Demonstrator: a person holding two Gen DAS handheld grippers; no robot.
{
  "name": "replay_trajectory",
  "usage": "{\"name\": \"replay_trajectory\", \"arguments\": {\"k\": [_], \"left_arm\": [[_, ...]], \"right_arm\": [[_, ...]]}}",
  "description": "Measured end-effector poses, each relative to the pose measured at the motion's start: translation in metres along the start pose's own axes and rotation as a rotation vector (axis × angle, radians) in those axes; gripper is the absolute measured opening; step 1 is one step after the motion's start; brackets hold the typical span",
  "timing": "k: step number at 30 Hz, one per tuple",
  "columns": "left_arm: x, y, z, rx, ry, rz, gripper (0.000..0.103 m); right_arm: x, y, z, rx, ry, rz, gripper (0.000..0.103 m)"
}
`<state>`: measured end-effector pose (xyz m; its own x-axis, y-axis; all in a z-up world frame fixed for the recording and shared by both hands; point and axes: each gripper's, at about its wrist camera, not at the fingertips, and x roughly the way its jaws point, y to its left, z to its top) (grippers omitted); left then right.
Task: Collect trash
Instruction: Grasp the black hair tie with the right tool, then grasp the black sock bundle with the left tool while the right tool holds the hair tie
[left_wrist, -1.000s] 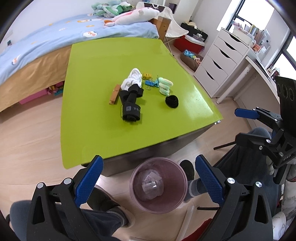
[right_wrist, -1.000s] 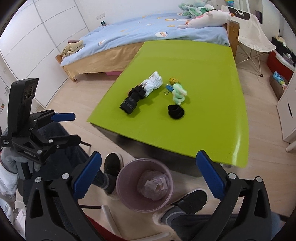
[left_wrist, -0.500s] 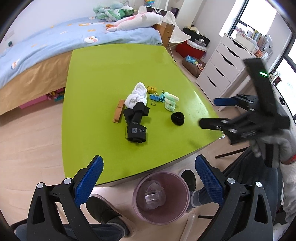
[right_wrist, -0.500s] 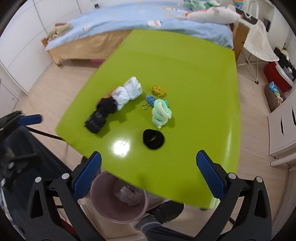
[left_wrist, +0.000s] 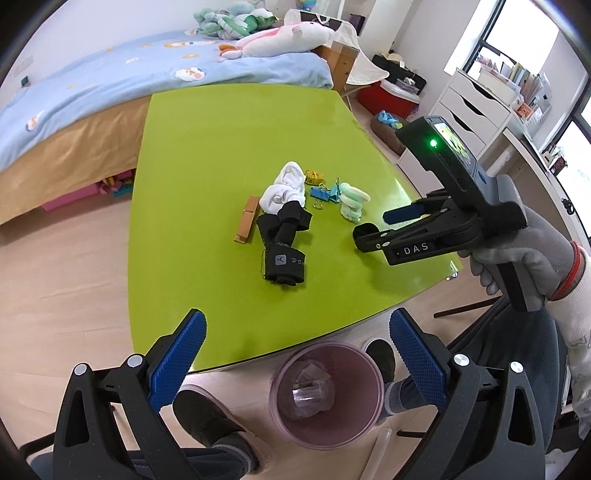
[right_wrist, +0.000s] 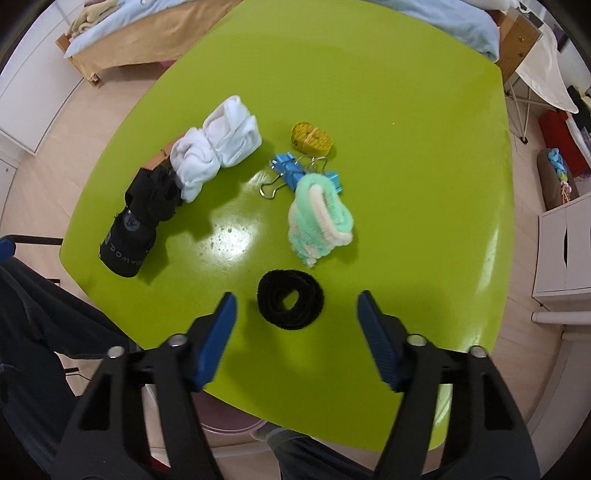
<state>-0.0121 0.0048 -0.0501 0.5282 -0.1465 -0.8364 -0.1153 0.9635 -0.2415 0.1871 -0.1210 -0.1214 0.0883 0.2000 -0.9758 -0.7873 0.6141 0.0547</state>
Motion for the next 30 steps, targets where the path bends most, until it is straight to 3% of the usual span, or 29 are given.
{"name": "replay_trajectory", "arguments": {"k": [1, 5, 11, 30], "left_arm": [[0.001, 0.000, 0.000, -0.002, 0.001, -0.001, 0.096], [0.002, 0.001, 0.002, -0.003, 0.004, -0.003, 0.096], [0.006, 0.004, 0.006, -0.009, 0.009, 0.001, 0.096], [0.059, 0.003, 0.045, 0.029, 0.104, 0.020, 0.096]], "right_arm": [[0.000, 0.000, -0.001, 0.000, 0.002, 0.000, 0.057], [0.003, -0.004, -0.004, 0.007, 0.005, 0.013, 0.035], [-0.002, -0.012, -0.008, 0.021, -0.029, 0.041, 0.023], [-0.057, -0.022, -0.053, 0.071, -0.186, 0.109, 0.023]]}}
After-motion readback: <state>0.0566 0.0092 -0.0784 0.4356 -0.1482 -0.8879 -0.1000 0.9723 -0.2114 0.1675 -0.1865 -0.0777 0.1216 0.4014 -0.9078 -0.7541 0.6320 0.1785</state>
